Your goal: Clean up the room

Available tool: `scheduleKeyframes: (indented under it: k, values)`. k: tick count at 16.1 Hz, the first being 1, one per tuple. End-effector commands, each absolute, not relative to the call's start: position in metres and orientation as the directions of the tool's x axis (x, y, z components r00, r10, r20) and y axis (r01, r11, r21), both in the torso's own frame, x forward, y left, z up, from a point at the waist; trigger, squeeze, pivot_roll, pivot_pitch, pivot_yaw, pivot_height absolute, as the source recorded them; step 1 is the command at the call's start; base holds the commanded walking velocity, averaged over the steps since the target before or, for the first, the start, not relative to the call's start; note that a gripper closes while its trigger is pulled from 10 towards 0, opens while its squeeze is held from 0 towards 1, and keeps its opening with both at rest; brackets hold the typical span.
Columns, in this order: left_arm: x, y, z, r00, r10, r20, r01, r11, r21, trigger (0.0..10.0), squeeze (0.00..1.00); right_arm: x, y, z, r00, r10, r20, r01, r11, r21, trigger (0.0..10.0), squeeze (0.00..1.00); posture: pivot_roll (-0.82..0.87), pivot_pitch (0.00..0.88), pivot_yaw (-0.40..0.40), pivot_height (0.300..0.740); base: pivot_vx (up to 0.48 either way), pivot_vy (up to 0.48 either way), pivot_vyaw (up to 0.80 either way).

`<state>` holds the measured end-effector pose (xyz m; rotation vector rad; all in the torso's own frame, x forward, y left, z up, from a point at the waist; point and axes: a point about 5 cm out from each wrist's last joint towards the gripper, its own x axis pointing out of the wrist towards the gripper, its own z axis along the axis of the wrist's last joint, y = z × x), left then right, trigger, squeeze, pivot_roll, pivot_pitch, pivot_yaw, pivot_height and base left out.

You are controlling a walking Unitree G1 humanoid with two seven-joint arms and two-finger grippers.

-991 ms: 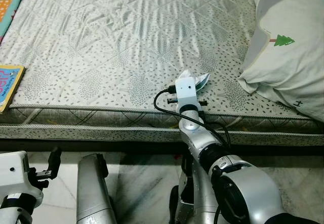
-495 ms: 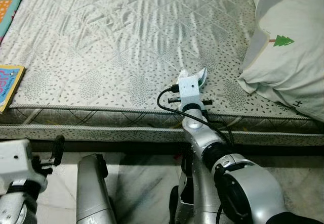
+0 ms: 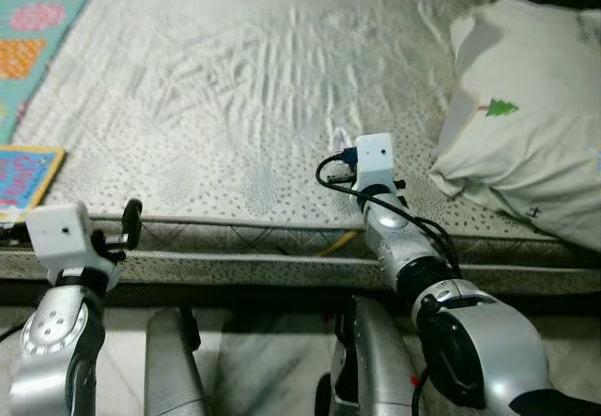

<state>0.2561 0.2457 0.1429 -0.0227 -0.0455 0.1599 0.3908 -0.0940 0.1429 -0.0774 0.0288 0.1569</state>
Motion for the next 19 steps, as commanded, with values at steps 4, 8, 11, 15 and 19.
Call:
scheduleKeyframes:
  k: [4,8,11,15,19]
  values:
    - [0.281,0.243,0.139,0.991,0.115,0.068,-0.114,0.993,-0.018,10.0,0.0,0.393,-0.1,0.166,0.95,0.294,0.106,-0.293,0.956,-0.031,10.0,0.0,0.04,0.0,-0.022,0.503,0.0,0.0,0.0]
    - [0.3,0.239,0.141,0.989,0.094,0.115,-0.092,0.995,-0.028,10.0,0.0,0.398,-0.107,0.197,0.904,0.372,0.211,-0.376,0.926,-0.023,10.0,0.0,0.01,0.0,-0.01,0.511,0.0,0.0,0.0]
    - [0.303,0.242,0.138,0.987,0.102,0.125,-0.098,0.995,-0.034,10.0,0.0,0.401,-0.1,0.225,0.859,0.431,0.276,-0.439,0.898,-0.032,10.0,0.0,0.0,0.0,0.002,0.543,0.0,0.0,0.0]
    - [0.302,0.238,0.127,0.988,0.097,0.12,-0.092,0.995,-0.042,10.0,0.0,0.394,-0.086,0.219,0.816,0.503,0.286,-0.512,0.858,-0.048,10.0,0.0,0.01,0.0,-0.006,0.584,0.0,0.0,0.0]
    - [0.294,0.235,0.117,0.988,0.112,0.108,-0.106,0.993,-0.059,10.0,0.0,0.377,-0.081,0.187,0.852,0.442,0.28,-0.473,0.88,0.05,10.0,0.0,0.02,0.0,-0.025,0.622,0.0,0.0,0.0]
